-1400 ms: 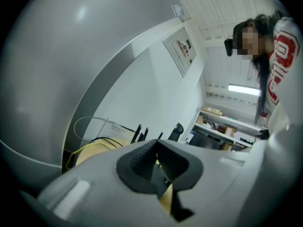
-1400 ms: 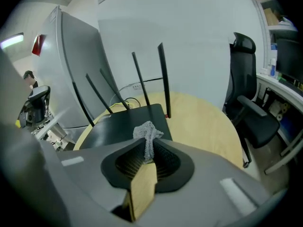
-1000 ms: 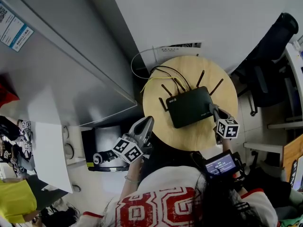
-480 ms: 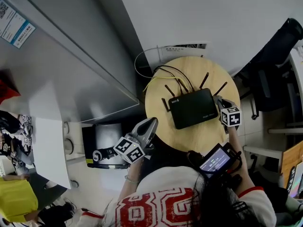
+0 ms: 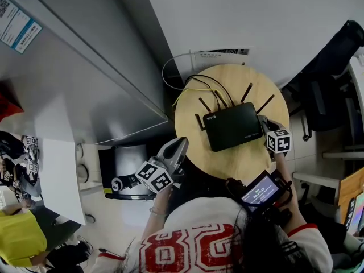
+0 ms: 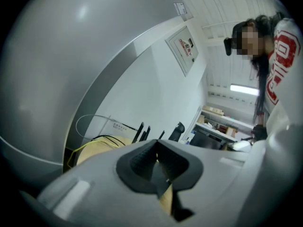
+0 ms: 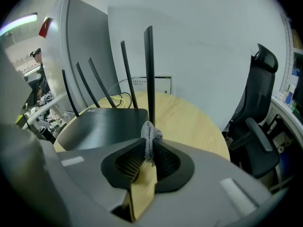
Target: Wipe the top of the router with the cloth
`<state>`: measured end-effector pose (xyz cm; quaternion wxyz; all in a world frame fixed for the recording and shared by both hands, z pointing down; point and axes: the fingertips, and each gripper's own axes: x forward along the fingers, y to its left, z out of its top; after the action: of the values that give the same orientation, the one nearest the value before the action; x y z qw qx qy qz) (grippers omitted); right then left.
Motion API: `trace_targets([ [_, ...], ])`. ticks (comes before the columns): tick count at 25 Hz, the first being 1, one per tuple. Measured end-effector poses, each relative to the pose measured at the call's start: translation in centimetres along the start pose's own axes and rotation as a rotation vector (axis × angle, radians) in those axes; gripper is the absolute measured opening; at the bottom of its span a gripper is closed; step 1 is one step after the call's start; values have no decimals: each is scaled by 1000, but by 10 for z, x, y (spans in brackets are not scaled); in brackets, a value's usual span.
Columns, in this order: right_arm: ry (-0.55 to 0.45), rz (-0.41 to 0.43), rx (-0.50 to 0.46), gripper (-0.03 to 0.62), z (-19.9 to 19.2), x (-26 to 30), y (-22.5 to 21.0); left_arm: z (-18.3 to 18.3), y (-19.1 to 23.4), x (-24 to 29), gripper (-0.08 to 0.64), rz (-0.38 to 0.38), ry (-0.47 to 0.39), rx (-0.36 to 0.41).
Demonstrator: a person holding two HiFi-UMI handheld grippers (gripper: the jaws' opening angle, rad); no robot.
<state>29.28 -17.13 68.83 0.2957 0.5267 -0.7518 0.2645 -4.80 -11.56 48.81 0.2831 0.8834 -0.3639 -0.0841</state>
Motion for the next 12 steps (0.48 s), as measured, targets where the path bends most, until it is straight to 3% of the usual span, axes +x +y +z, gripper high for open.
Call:
trace_targets([
  [12,60,-21,88,43,-72,-39,20,-10,-21,19,-5,-92,57,9],
])
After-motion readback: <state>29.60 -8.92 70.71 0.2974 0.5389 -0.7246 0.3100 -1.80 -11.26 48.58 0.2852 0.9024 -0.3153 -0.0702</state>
